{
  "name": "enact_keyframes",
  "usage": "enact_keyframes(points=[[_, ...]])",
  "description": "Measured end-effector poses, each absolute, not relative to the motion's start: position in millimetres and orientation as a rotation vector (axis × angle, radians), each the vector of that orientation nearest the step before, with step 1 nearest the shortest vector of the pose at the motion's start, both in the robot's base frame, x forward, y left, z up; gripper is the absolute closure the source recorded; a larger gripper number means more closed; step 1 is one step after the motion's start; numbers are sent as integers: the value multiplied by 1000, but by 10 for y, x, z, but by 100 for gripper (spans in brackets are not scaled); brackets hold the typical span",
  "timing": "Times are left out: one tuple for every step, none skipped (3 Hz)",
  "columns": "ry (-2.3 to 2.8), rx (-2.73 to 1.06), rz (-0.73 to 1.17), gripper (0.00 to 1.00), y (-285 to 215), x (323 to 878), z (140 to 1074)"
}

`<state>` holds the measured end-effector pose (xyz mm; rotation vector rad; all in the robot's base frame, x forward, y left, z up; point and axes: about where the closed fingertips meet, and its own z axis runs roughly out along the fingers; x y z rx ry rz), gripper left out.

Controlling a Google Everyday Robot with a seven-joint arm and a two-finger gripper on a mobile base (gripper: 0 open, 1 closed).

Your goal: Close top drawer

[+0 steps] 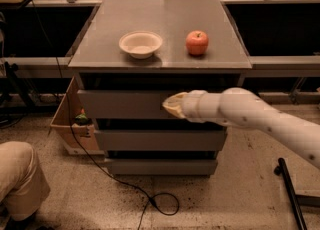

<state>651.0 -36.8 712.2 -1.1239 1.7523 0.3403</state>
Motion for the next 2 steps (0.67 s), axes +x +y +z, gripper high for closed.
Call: enact_keyframes(points=[[1786, -1135, 337, 100, -1088, 6135, 7398], [1850, -1235, 299, 100, -1587, 5769, 7572]])
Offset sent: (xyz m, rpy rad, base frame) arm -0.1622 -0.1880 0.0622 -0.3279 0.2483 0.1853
